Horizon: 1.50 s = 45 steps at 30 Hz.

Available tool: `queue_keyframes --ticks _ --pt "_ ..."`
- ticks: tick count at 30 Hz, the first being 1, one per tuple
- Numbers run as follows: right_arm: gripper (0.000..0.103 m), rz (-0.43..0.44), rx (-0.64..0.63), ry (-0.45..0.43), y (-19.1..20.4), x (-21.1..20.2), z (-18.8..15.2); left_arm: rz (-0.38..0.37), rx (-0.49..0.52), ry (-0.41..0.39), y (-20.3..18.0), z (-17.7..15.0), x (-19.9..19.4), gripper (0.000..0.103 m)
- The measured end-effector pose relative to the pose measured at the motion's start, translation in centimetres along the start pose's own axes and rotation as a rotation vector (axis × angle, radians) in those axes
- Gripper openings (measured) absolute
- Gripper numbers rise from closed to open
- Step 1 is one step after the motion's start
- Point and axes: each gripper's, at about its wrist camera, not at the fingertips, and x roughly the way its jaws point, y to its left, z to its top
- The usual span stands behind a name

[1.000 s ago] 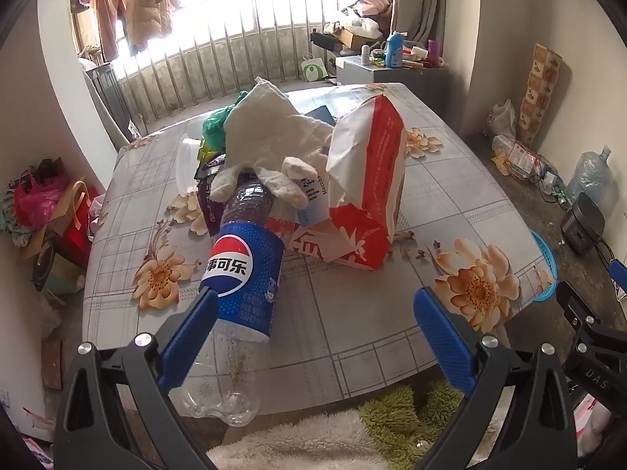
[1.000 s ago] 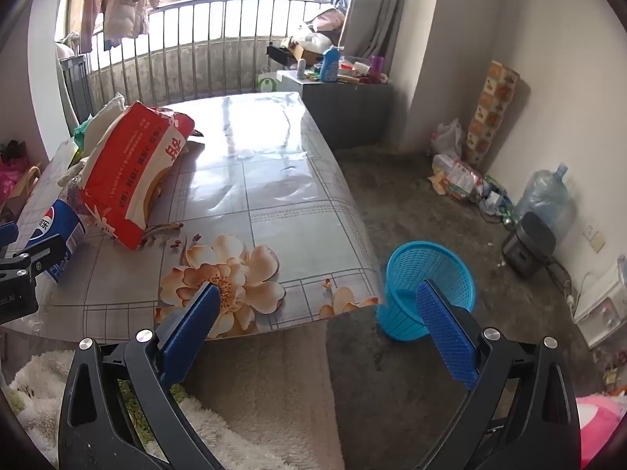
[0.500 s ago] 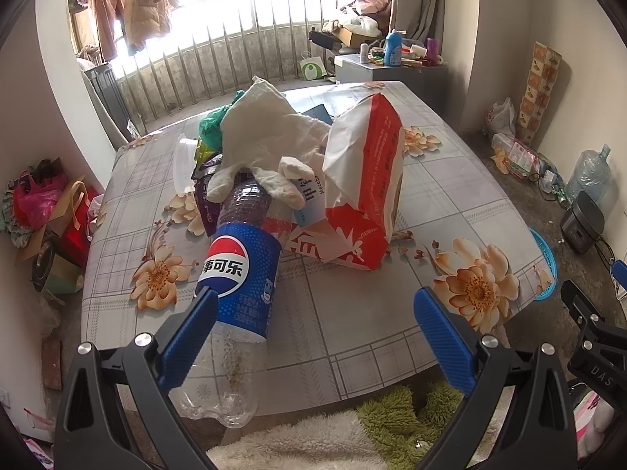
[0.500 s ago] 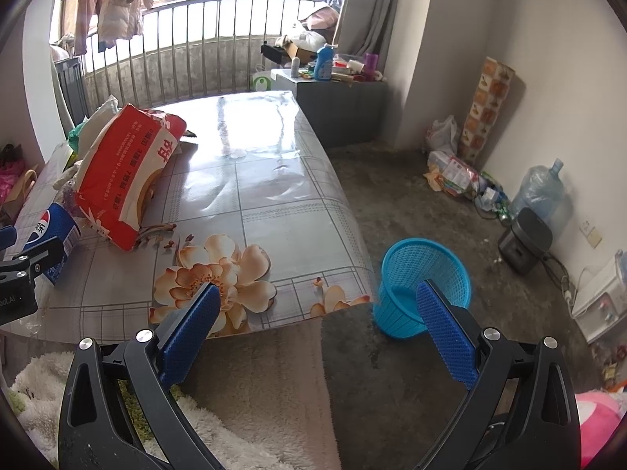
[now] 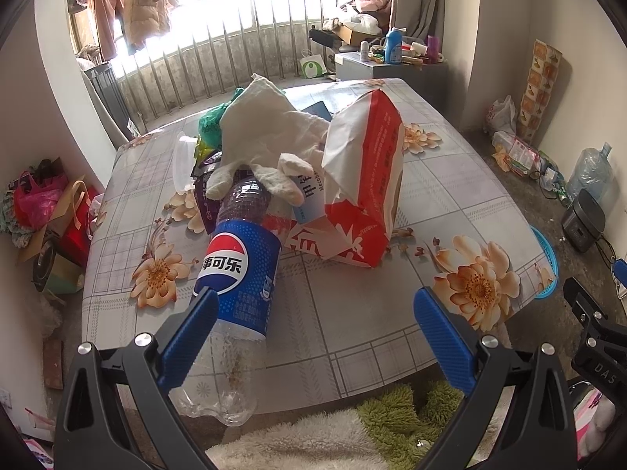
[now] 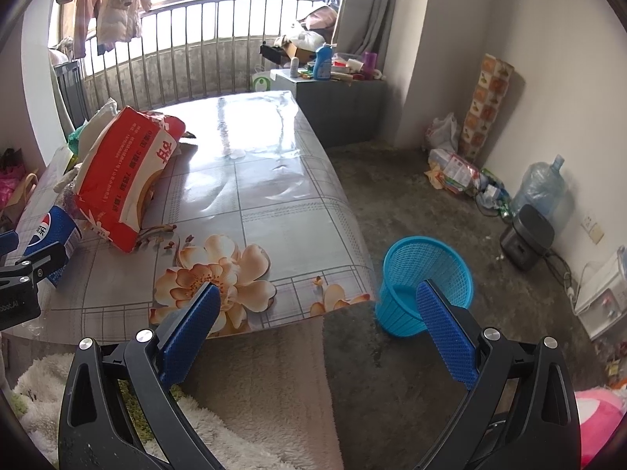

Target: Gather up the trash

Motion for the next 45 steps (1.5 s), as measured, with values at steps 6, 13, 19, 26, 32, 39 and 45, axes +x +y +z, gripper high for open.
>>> queue_keyframes --ticks 6,13,19,26,32,39,45 --pt "0.095 0.001 0.001 0.002 0.0 0.0 0.0 0.002 -0.004 0.008 0.1 -0.3 0.2 0.097" --pt "0.095 0.005 0.002 0.002 0.0 -0.1 0.0 0.002 -0.004 0.011 0.1 -0.4 0.3 0.097" --pt "0.095 0.011 0.001 0.004 0.1 -0.1 0.0 0.003 -0.006 0.015 0.2 -0.4 0.4 0.097" --pt "0.095 0.013 0.001 0.005 0.1 0.0 0.0 0.004 -0.005 0.021 0.2 -0.5 0.4 0.097" --pt "0.095 0.017 0.003 0.007 0.2 0.0 0.0 0.005 -0.004 0.022 0.2 -0.5 0.4 0.097" --pt "0.095 0.018 0.004 0.007 0.2 0.0 0.0 0.004 -0.009 0.025 0.3 -0.5 0.4 0.097" --pt "0.095 0.027 0.002 0.010 0.7 0.0 0.0 -0.020 -0.024 0.012 1.0 -0.5 0.2 0.097"
